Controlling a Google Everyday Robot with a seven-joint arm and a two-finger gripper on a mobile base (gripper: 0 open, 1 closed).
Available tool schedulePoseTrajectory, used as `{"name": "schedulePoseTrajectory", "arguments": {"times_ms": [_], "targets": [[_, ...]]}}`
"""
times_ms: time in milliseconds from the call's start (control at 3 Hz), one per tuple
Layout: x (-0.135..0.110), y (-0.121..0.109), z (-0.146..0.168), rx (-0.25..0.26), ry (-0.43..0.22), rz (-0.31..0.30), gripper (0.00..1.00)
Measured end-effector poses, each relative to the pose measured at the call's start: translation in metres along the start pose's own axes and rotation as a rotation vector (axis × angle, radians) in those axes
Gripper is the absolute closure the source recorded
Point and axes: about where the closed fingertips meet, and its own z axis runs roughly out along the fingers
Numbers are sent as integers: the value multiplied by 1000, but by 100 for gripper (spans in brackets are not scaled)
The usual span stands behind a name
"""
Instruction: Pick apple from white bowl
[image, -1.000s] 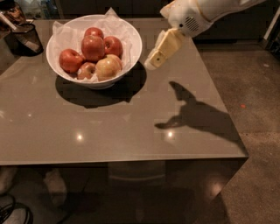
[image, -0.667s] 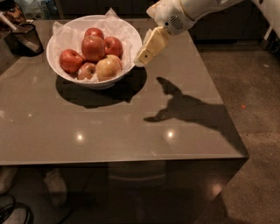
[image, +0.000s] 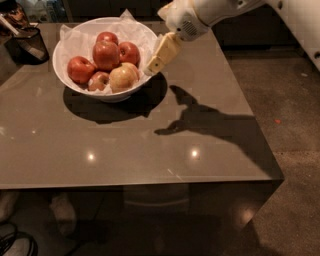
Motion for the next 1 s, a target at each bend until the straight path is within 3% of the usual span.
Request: {"name": "schedulePoseTrajectory", "arguments": {"times_ms": [667,1000], "targets": [[-30,-13,61,-32,-63,-70,0],[-30,-13,62,-32,-63,-71,0]]}}
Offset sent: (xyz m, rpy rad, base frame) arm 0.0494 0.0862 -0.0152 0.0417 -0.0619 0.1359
